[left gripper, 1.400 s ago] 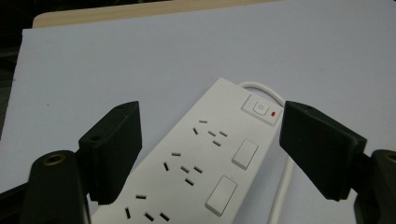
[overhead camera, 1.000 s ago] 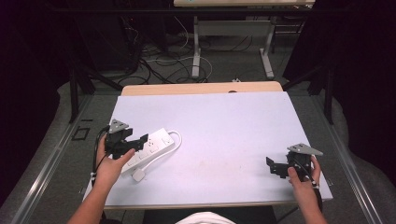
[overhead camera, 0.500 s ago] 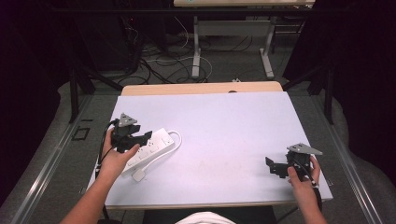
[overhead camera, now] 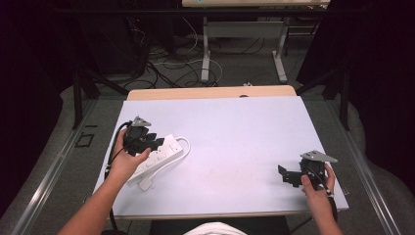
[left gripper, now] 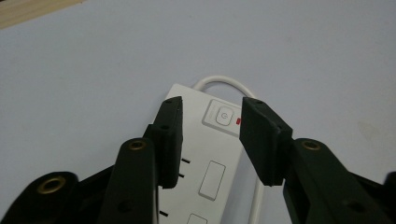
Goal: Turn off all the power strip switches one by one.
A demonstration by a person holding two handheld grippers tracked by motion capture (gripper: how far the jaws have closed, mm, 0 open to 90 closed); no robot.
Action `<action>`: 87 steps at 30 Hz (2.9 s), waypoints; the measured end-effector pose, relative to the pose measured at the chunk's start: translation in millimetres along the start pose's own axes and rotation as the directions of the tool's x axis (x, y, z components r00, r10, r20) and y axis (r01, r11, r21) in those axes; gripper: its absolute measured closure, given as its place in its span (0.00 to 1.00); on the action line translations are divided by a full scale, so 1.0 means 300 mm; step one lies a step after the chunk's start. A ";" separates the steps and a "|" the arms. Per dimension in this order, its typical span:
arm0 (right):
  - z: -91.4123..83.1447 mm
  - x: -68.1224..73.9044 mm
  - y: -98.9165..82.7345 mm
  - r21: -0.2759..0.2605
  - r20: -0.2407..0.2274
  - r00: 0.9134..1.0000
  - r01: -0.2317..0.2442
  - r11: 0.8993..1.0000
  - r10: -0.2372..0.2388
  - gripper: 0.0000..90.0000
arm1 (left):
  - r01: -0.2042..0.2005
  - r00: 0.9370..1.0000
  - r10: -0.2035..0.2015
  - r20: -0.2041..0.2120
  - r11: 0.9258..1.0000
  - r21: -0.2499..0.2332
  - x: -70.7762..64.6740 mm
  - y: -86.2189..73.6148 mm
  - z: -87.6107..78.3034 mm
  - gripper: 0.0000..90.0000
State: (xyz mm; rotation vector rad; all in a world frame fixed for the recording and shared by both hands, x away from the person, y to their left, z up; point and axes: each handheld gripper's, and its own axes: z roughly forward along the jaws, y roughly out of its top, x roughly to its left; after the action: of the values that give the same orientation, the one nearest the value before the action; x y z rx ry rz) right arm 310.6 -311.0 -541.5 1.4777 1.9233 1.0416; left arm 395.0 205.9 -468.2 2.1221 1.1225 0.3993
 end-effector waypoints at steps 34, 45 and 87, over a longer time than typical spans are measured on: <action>0.012 -0.005 -0.006 0.018 -0.009 1.000 0.001 1.000 -0.001 0.00 | 0.033 0.999 -0.034 0.012 0.996 0.085 -0.013 0.022 0.142 1.00; 0.015 -0.004 -0.008 0.025 -0.016 1.000 0.004 1.000 -0.003 0.00 | 0.078 0.996 -0.081 0.023 0.990 0.119 -0.007 0.027 0.184 1.00; 0.019 -0.003 -0.011 0.032 -0.027 1.000 0.011 0.999 -0.010 0.00 | 0.121 0.992 -0.127 0.015 0.974 0.192 -0.030 0.022 0.269 1.00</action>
State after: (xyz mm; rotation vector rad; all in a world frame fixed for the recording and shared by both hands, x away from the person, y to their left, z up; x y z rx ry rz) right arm 313.2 -310.8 -547.5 1.4771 1.9727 1.0352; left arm 438.1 161.0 -520.6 2.1994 1.3152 0.2107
